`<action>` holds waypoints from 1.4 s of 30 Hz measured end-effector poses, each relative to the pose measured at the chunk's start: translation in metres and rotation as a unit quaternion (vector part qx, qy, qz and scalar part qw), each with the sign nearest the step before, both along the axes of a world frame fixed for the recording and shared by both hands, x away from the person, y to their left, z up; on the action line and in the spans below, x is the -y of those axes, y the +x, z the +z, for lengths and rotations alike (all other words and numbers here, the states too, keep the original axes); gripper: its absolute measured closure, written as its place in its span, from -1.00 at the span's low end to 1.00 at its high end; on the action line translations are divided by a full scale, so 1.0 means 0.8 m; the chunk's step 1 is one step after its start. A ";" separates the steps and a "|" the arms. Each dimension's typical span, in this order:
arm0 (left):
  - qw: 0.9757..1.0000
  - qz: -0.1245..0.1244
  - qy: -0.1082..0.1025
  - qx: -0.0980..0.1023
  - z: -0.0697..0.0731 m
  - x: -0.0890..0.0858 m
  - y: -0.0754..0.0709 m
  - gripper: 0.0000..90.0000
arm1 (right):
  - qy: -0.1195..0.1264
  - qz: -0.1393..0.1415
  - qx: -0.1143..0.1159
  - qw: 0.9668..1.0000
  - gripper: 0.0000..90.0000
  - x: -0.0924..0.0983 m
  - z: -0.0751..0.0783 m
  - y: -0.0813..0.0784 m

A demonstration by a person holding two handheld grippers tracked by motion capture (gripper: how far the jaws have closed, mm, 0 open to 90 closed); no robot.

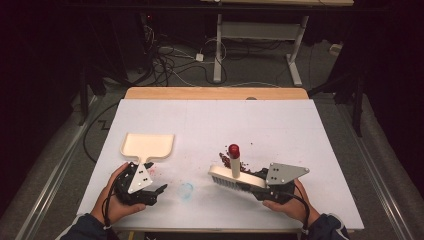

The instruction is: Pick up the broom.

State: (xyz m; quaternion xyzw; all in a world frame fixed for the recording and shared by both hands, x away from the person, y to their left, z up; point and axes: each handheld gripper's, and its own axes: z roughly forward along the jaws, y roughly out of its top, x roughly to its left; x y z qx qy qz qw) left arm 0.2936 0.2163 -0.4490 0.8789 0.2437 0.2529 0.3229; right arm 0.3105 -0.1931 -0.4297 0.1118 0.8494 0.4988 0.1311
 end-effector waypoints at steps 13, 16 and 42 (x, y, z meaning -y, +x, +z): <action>1.000 -0.005 0.001 -0.005 -0.002 0.002 0.002 -0.56 | 0.009 0.015 -0.031 0.999 0.51 0.032 -0.025 0.066; 1.000 -0.006 0.005 -0.007 -0.003 0.004 0.003 -0.56 | 0.024 0.018 -0.042 0.999 0.51 0.034 -0.029 0.078; 1.000 -0.003 0.003 -0.010 -0.004 0.003 0.005 -0.56 | 0.018 -0.257 0.053 0.965 0.52 0.057 -0.027 0.140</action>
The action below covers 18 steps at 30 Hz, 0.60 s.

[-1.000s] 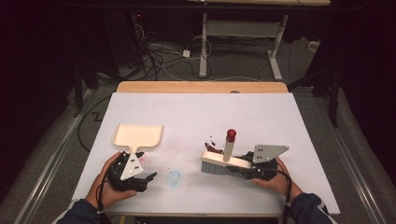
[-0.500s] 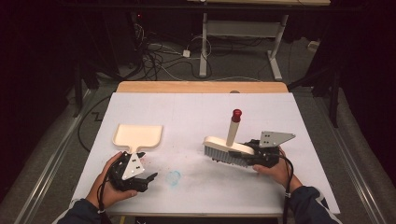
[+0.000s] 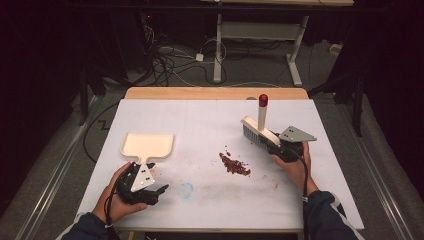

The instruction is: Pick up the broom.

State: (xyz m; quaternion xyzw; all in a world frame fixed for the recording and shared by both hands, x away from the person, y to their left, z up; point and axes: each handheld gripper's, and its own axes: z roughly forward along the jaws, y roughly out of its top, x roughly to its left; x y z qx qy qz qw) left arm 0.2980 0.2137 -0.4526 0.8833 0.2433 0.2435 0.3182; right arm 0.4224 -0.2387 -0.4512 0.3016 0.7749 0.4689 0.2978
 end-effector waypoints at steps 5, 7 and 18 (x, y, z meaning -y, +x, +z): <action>1.000 0.000 0.001 0.001 -0.001 -0.002 0.001 -0.56 | -0.012 -0.002 0.004 1.000 0.52 -0.008 -0.008 0.008; 1.000 0.000 0.000 0.001 -0.001 -0.002 0.001 -0.56 | -0.010 0.011 0.001 1.000 0.52 -0.008 -0.009 0.008; 1.000 -0.001 0.001 -0.002 0.000 0.000 0.000 -0.56 | -0.023 0.122 -0.014 0.992 0.51 -0.014 -0.006 -0.040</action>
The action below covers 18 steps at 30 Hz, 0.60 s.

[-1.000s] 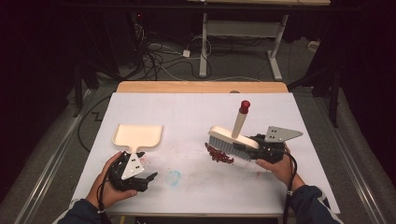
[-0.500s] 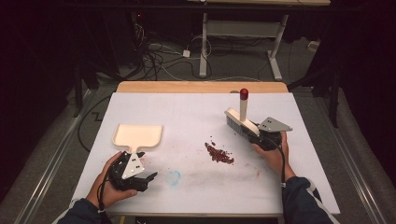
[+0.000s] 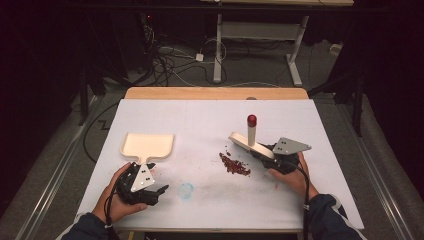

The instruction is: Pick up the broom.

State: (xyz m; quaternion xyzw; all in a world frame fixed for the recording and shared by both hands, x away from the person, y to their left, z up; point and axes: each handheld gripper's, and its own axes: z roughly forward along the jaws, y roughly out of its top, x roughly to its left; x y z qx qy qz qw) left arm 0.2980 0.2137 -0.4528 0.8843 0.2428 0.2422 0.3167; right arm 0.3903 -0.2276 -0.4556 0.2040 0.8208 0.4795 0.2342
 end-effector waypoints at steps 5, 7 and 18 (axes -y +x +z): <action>1.000 -0.002 0.001 0.002 0.001 0.001 0.000 -0.56 | 0.024 0.015 0.016 0.999 0.51 0.001 0.019 -0.011; 1.000 -0.001 -0.001 0.002 0.001 0.000 0.000 -0.56 | 0.022 0.015 0.020 0.999 0.51 -0.001 0.021 -0.008; 1.000 0.000 -0.002 -0.002 0.000 -0.002 0.004 -0.56 | 0.004 0.009 0.023 1.000 0.51 -0.036 0.012 0.066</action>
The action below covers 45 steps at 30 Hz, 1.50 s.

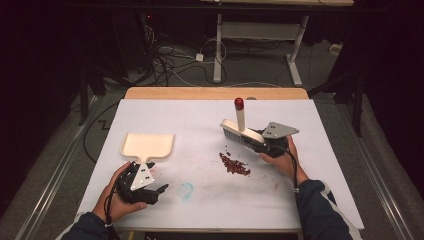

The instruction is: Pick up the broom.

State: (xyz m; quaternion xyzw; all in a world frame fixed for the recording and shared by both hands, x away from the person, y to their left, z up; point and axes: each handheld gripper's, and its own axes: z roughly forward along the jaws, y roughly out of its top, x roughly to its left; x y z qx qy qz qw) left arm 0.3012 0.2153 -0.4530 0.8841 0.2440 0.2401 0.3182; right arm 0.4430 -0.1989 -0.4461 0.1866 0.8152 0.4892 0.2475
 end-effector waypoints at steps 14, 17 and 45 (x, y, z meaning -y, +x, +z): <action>1.000 -0.002 0.004 0.000 0.000 0.000 -0.004 -0.56 | 0.010 0.087 -0.064 0.994 0.50 -0.019 -0.013 0.006; 1.000 -0.001 0.006 0.001 0.000 0.000 -0.004 -0.56 | 0.002 0.120 -0.066 0.991 0.51 -0.016 -0.011 -0.007; 1.000 -0.005 0.005 0.002 0.000 0.000 -0.005 -0.56 | 0.019 0.084 -0.038 0.996 0.51 0.007 0.012 -0.022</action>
